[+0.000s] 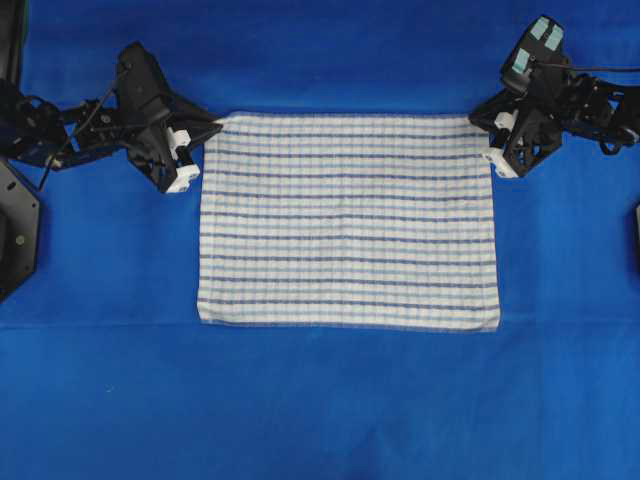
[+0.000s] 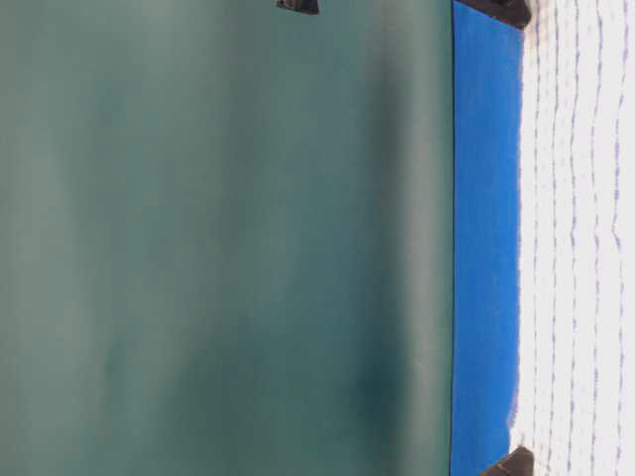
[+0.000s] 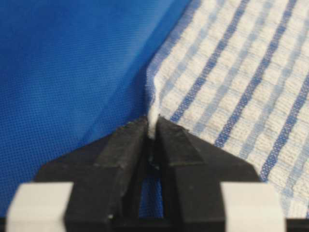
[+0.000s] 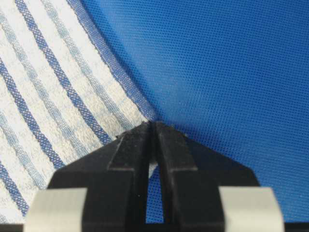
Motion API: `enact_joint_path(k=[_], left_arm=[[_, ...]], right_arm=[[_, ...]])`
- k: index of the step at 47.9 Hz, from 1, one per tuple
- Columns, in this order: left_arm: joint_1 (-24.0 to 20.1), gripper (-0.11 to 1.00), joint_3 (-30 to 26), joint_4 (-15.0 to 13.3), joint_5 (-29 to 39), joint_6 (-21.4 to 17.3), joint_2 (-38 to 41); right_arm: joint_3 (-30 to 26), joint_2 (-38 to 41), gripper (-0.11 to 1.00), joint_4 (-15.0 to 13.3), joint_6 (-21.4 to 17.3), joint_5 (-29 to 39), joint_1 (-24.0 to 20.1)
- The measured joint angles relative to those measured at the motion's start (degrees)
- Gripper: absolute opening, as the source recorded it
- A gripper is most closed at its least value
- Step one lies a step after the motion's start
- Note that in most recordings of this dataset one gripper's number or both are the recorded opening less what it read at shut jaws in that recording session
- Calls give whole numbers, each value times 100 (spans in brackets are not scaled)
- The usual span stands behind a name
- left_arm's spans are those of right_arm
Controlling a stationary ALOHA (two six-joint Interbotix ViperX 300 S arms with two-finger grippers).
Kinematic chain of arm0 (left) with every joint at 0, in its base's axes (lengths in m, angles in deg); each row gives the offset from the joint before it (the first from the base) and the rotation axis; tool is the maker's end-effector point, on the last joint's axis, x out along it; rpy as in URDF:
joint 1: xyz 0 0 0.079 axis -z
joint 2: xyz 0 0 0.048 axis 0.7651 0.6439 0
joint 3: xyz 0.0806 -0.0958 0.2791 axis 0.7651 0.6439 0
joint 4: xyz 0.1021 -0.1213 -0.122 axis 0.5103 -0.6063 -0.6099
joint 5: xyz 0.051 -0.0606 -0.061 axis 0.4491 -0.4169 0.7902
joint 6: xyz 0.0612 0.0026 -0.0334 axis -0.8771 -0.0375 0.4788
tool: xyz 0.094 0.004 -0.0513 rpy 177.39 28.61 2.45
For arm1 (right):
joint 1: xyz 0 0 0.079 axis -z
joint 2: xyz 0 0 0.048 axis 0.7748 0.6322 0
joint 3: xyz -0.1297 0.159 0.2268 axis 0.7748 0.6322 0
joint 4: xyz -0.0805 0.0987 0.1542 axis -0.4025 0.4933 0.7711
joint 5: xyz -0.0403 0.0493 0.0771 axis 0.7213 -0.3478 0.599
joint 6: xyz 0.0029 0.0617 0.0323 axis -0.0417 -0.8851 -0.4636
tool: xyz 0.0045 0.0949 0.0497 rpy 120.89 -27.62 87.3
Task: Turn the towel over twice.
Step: 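Move both grippers to the towel's far corners and pinch them, then lift the far corners with both grippers and pull them back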
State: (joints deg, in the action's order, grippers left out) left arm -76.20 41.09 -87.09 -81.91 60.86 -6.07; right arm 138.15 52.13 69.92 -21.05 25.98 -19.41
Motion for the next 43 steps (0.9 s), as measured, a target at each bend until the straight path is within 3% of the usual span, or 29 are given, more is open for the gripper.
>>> enact_joint_path(k=[16,30,43], left_arm=[[9,3,0,9,158,-9,-193],[-237,3,-62,0,729,-35,-1406],[-712,3,-334,9,1002,-686,-2452]], right_arm=[[9,-193,5,-9,9,53,18],[-35,-984,5,-9,35,53,554],[-457,-1898,5,-132,334,352,1063]])
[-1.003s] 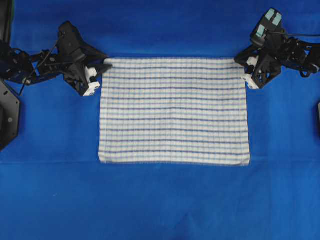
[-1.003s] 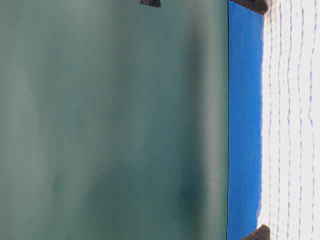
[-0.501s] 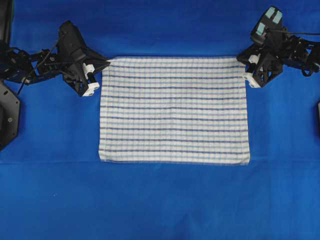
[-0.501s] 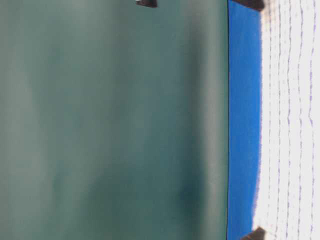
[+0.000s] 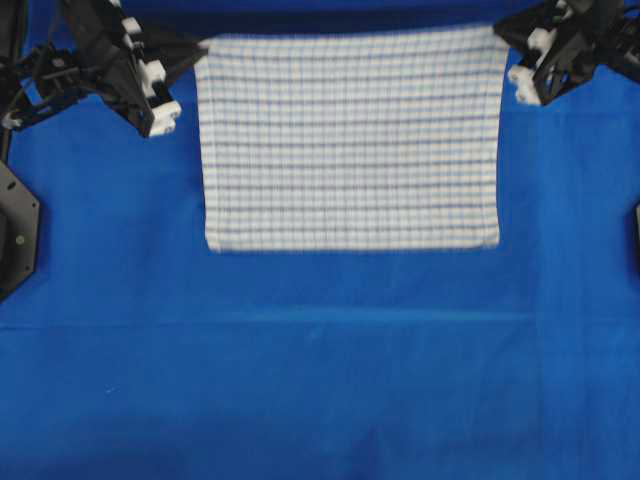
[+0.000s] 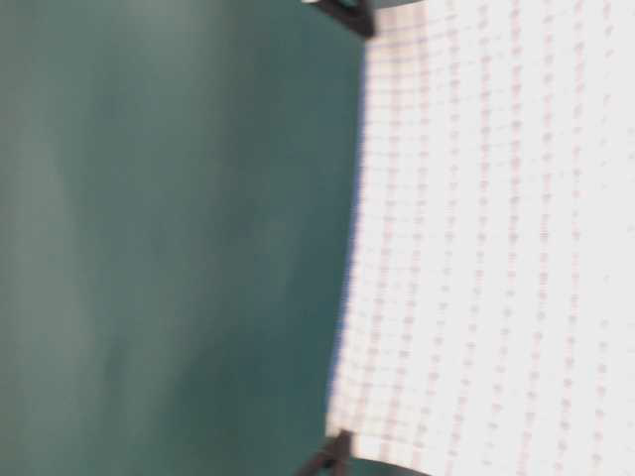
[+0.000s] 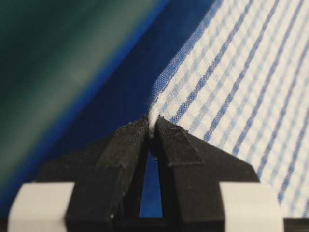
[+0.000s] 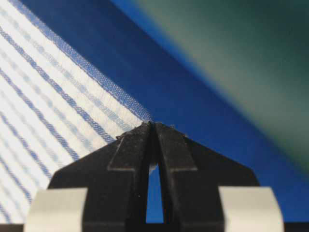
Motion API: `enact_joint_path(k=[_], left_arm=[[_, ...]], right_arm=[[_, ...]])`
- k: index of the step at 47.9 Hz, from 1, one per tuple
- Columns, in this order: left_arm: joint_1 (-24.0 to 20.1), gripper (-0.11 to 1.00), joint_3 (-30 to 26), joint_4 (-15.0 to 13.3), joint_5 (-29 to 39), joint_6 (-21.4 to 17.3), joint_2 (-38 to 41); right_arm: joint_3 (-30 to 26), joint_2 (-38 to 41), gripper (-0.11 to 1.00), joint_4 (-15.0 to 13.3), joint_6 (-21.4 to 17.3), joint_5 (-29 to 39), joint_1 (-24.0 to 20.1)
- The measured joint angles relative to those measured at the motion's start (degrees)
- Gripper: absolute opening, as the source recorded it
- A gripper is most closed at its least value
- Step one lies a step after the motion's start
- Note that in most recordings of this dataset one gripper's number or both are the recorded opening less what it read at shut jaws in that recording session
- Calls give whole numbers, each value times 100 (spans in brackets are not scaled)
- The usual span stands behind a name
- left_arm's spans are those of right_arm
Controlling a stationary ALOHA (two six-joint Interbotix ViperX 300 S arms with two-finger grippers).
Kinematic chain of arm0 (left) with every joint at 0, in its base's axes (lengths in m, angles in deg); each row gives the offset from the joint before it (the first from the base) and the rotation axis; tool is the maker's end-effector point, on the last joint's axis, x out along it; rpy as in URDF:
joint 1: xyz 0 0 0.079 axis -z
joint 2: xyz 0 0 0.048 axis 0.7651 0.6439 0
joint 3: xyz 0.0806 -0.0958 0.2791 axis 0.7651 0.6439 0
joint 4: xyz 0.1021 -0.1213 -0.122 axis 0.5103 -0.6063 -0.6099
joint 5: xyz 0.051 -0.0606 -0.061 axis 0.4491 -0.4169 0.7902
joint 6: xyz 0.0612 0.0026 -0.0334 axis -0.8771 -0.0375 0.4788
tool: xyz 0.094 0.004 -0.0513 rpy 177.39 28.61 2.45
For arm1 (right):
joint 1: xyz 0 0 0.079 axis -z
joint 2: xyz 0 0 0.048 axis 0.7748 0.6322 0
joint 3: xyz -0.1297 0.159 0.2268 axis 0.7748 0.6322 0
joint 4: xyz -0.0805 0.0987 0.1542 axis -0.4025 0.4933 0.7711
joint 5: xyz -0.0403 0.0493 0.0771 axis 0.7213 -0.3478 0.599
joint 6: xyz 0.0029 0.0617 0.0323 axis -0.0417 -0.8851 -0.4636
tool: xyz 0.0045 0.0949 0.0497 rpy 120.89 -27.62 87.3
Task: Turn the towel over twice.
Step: 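Lift the far corners with both grippers and pull them back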
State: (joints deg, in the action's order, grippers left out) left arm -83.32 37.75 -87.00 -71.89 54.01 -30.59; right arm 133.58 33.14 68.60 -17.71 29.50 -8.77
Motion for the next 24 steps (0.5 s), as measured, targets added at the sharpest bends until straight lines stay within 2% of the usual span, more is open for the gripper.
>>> enact_joint_path(k=[12,24], left_arm=[[-158,3,-325,-9,211,-167,-817],[-167,3,-387,-9,475,-193,-1450]], right_arm=[[-642,-721,5,-26,299,624,97],[-984,-1178,5,-18,316,1002,88]])
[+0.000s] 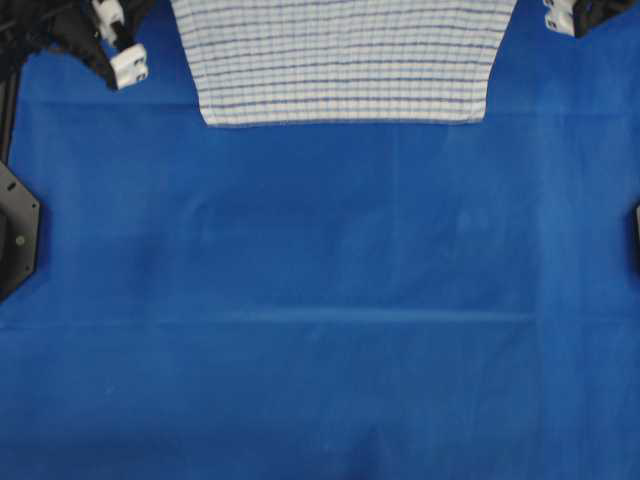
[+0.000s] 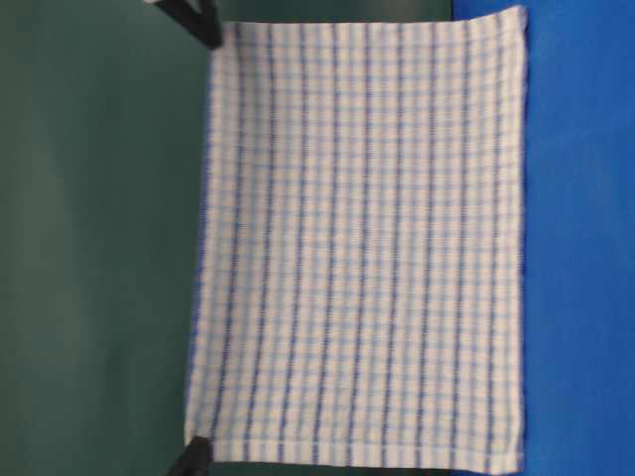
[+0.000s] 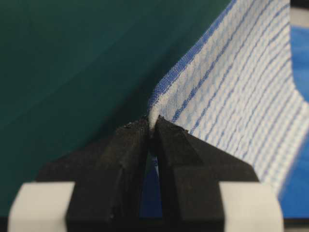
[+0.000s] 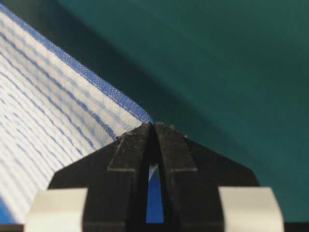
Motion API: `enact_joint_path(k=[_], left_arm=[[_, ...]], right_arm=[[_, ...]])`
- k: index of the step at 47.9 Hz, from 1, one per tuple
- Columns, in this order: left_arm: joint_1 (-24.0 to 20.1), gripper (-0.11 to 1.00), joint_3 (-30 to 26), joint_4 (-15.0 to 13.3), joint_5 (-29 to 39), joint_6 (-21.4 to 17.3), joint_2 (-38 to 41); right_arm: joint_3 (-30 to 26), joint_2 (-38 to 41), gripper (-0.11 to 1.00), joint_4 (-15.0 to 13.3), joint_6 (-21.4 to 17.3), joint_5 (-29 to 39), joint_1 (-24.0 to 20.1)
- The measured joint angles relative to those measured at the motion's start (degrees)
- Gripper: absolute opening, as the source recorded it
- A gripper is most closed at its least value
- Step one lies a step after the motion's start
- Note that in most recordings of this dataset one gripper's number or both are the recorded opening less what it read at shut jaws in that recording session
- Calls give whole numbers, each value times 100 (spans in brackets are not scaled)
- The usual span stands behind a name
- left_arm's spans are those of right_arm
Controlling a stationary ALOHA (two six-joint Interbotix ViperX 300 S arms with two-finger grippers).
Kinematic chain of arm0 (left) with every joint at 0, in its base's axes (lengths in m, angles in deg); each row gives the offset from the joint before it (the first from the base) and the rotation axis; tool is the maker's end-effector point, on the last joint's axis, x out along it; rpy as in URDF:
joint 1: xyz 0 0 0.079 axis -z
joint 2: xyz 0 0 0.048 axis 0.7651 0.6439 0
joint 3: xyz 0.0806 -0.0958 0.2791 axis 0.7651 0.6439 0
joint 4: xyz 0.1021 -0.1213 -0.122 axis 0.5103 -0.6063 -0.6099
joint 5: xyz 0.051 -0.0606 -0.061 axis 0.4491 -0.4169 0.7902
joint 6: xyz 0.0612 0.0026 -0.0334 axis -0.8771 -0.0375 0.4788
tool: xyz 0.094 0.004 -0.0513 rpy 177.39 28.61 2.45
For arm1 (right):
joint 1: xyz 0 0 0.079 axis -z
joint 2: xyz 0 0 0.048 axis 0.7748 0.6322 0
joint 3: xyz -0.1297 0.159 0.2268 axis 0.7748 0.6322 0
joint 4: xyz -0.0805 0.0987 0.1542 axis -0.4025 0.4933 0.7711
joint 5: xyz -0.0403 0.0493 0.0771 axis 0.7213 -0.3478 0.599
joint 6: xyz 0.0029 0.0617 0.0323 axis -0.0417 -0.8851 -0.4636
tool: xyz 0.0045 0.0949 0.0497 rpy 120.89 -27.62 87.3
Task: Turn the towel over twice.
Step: 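Lift the far corners with both grippers and pull them back, then swing the held edge forward and lay the towel flat toward the near side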
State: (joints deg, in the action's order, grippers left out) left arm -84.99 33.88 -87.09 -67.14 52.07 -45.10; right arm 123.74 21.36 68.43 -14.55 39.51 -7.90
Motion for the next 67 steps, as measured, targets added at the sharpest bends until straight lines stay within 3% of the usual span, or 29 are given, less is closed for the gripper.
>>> enact_joint_path(k=[19,29,37,46,54,67], left_arm=[[0,3,0,0,35,9,-237],[185,3,35,0,272,105,-255],[738,3,149,0,853,220,-281],[1635,3,501,0,1283,237,-202],[2294,3,773,0,1336,448,70],[3243,3,914,-9,1310,1213,1020]], right_arm=[[-105,-299,5,-18,9,281,-79],[-79,-360,5,0,-105,800,-413],[141,-519,5,211,-413,1547,-1072],[677,-562,5,246,-1107,1934,-2074],[1143,-431,5,255,-1688,1837,-2856],[1635,325,5,255,-2566,1063,-3973]])
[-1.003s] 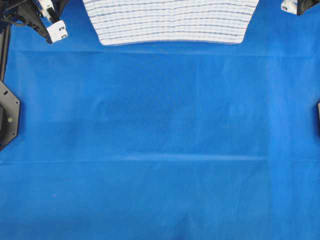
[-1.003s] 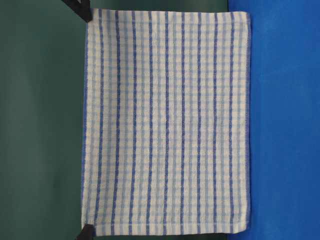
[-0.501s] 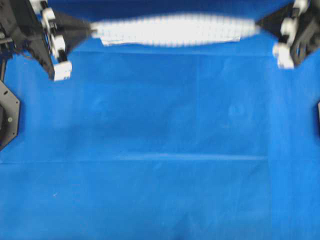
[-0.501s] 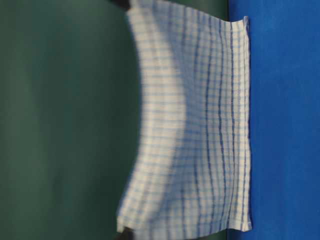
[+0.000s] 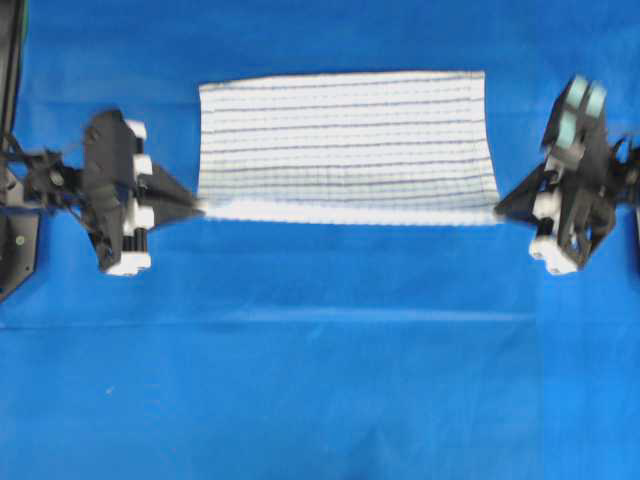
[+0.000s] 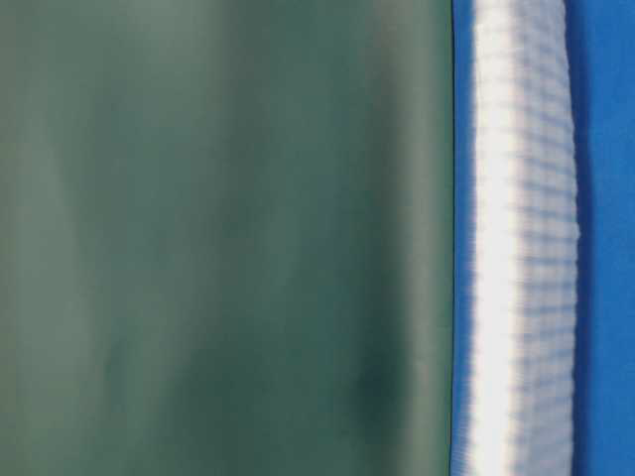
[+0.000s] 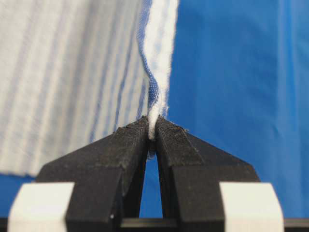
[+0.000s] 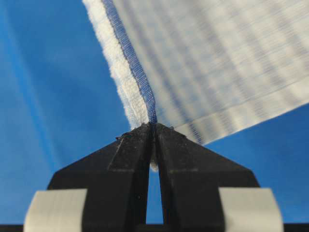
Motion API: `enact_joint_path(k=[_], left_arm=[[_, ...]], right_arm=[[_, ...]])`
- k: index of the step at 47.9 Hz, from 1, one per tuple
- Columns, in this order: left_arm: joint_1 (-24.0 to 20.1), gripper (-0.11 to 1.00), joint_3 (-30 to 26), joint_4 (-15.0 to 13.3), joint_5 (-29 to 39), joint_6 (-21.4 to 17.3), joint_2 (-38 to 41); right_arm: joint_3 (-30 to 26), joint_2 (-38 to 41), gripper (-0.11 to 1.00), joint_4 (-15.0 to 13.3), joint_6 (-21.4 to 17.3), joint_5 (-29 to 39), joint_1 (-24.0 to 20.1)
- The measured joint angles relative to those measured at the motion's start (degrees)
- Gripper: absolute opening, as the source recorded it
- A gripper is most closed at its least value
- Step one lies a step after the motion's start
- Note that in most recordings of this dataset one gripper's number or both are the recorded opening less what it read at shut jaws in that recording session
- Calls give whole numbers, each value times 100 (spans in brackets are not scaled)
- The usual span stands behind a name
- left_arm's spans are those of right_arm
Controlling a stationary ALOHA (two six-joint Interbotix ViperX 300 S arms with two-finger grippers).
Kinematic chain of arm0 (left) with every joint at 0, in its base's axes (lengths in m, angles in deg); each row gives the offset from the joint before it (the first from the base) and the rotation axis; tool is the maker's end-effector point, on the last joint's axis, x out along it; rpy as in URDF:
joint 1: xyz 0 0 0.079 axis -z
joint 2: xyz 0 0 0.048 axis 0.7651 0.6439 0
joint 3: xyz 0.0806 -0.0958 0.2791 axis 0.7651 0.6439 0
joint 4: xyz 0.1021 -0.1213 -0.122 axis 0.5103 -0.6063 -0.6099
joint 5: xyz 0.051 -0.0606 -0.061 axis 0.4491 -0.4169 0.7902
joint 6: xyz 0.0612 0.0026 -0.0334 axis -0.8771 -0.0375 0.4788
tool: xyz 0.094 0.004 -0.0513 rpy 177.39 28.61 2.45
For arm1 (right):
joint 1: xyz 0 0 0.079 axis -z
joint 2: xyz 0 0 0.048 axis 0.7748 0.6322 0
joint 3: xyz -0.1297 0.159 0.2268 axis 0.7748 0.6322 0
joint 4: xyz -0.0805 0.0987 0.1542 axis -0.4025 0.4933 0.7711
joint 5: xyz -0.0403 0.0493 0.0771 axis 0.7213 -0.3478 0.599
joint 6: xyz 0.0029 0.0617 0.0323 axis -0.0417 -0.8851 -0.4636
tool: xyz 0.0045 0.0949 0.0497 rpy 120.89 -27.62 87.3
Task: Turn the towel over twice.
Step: 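Swing the held edge forward and lay the towel flat toward the near side, then open both grippers and retract them outward from the towel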
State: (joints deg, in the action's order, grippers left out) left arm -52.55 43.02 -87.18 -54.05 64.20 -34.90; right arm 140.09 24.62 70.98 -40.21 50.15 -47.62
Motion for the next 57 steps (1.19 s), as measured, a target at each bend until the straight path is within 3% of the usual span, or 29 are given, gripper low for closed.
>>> enact_joint_path(k=[15,26,37,57], left_arm=[[1239,3,-9,0,-554,765,1134],[1872,3,-44,9,-712,958,1354],[1951,3,-44,0,-686,949,1362],[1942,5,-88,0,-325,940,1354]], right_arm=[[-26,1011,5,0,-809,-571,-1002],[-246,1424,5,0,-1204,-659,-1591],[-466,1714,5,9,-1257,-686,-1828],[-554,1758,6,0,-1257,-686,-1828]])
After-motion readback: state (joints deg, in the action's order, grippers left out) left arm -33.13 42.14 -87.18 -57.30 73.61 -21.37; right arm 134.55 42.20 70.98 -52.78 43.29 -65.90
